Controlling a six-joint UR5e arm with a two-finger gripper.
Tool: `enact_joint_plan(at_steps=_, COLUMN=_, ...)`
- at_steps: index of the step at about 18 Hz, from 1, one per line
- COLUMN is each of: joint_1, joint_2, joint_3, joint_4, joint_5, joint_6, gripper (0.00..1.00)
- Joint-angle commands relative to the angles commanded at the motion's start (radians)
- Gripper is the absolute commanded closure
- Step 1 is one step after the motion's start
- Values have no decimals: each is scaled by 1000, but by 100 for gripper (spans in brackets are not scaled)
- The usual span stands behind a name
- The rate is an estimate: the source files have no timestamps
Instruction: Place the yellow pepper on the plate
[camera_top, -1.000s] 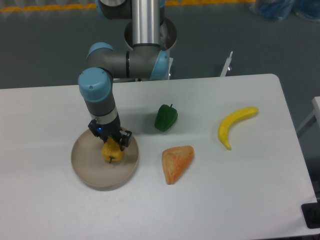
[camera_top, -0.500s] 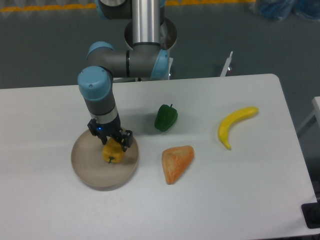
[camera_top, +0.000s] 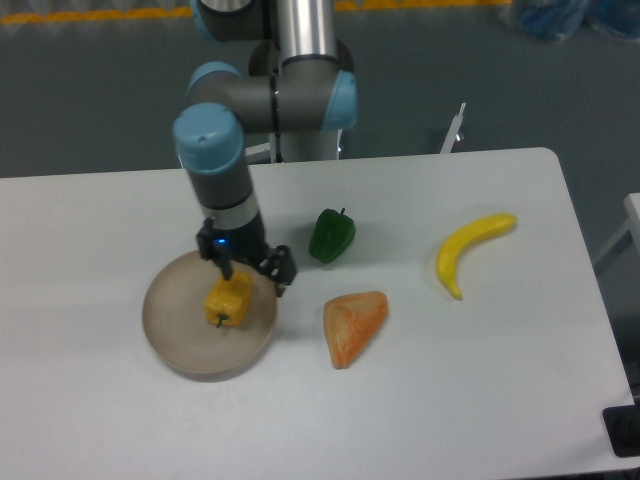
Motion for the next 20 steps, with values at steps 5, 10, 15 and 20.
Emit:
enact_joint_plan(at_steps=5, joint_1=169, joint_2=-1, joint_3=52, joint_4=-3, joint_5=0, joint_6=238, gripper=0)
enact_joint_plan(at_steps=10, joint_1=238, joint_2=-57, joint_3=143, joint_4=-2, joint_5=-2, joint_6=392, gripper=0)
enact_joint_plan(at_steps=15, joint_1=246, joint_2=-110, joint_3=207, joint_4=0, joint_5=2, joint_6=419, gripper=0)
enact_joint_plan(at_steps=20, joint_1=254, joint_2=-107, joint_3=209, joint_4=2, joint_5=-3, joint_6=422, gripper=0)
